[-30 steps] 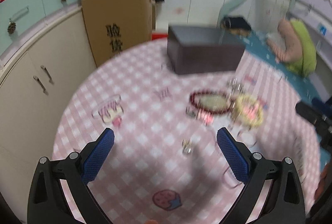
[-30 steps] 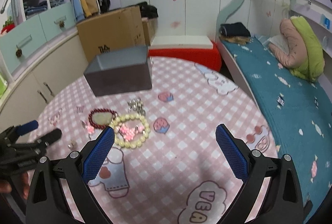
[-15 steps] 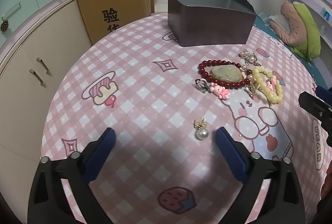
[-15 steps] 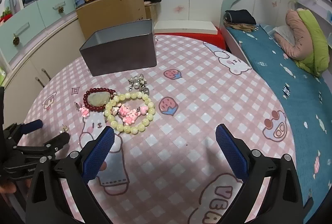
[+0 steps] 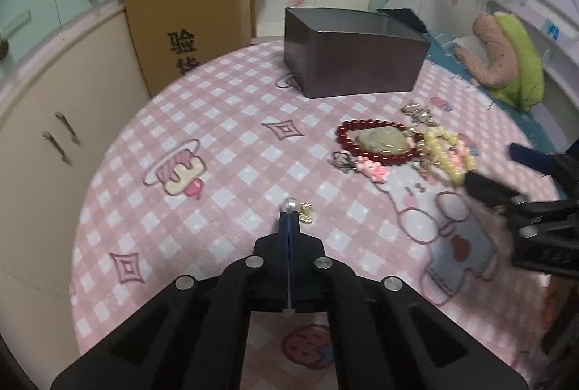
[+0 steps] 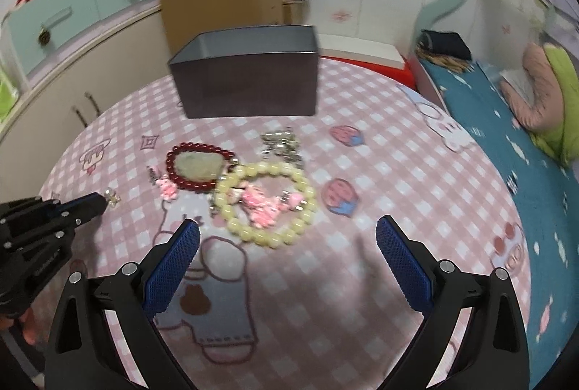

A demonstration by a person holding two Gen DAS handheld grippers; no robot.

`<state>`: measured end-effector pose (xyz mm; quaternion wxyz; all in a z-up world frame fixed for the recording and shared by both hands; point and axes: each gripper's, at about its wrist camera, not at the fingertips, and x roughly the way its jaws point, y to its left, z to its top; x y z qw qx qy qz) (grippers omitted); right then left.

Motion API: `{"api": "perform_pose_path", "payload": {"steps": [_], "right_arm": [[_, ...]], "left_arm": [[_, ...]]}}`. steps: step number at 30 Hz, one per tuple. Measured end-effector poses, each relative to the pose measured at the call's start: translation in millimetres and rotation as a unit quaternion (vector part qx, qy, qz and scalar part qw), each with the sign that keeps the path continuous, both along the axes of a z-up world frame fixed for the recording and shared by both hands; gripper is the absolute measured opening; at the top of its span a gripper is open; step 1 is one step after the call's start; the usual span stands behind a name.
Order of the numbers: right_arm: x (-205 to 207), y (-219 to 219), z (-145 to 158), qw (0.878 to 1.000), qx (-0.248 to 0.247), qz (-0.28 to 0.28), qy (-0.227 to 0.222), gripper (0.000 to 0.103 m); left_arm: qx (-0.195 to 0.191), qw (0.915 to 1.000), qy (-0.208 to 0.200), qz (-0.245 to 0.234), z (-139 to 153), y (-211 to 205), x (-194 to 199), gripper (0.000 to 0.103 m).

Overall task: Organize jewelry
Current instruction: 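Lower the left tool to the pearl earring while the right tool approaches the yellow bracelet, then close the left gripper on the pearl earring while the right gripper grasps the yellow bracelet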

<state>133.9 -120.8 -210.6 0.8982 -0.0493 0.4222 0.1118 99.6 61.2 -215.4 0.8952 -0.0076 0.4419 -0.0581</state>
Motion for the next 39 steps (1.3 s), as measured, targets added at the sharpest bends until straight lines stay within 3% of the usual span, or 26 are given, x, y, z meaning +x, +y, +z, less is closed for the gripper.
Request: {"api": "perform_pose_path", "payload": {"steps": [5, 6, 7, 8, 9, 13, 15, 17, 28, 29, 31, 32, 39], "right_arm": [[2.6, 18.5, -0.5, 1.000, -0.021, 0.021, -0.010, 0.095], [3.7, 20.7, -1.9, 0.999, -0.026, 0.022, -0.008, 0.090], [4.6, 22.4, -3.5, 0.999, -0.031, 0.023, -0.005, 0.080], [6.8, 24.2, -6.0, 0.999, -0.033, 0.026, 0.004, 0.049], [9.0, 24.6, -8.2, 0.999, -0.033, 0.027, 0.010, 0.042], [9.0, 27.7, -12.1, 0.999, -0.041, 0.031, 0.012, 0.039], [8.7, 25.6, -11.3, 0.999, -0.032, 0.034, 0.016, 0.020], [9.0, 22.6, -10.0, 0.999, -0.019, 0.038, 0.024, 0.012], [-4.2, -9.1, 27.8, 0.999, 0.040, 0.019, -0.002, 0.010], [-3.6, -11.3, 28.3, 0.999, 0.043, 0.018, 0.001, 0.010], [-3.6, -14.0, 26.3, 0.999, 0.047, 0.017, 0.005, 0.010], [-3.9, -15.2, 24.3, 0.999, 0.049, 0.017, 0.009, 0.010], [-7.5, -23.2, 21.1, 0.998, 0.068, 0.012, 0.014, 0.010]], "left_arm": [[-0.021, 0.9997, -0.003, -0.008, 2.8, 2.4, -3.6, 0.000], [-0.026, 0.9996, -0.003, -0.009, 3.3, 3.2, -4.0, 0.000], [-0.032, 0.9994, -0.003, -0.009, 3.9, 4.6, -3.9, 0.000], [-0.037, 0.9993, -0.003, -0.011, 4.6, 5.9, -4.0, 0.000], [-0.040, 0.9991, -0.005, -0.012, 5.3, 7.2, -4.8, 0.000], [-0.049, 0.9987, -0.006, -0.013, 6.3, 11.8, -6.2, 0.000], [-0.054, 0.9984, -0.006, -0.015, 7.9, 13.0, -8.0, 0.000], [-0.056, 0.9982, -0.011, -0.018, 10.6, 12.7, -10.2, 0.000], [-0.069, 0.9974, -0.019, -0.006, 13.3, 20.4, -16.1, 0.001], [-0.076, 0.9969, -0.018, -0.008, 12.3, 20.3, -15.1, 0.005], [-0.073, 0.9972, -0.015, -0.011, 10.3, 17.2, -13.4, 0.044], [-0.068, 0.9975, -0.017, -0.009, 9.3, 15.9, -12.9, 0.052], [-0.038, 0.9992, -0.011, -0.008, 1.6, 3.9, -0.2, 0.055]]}}
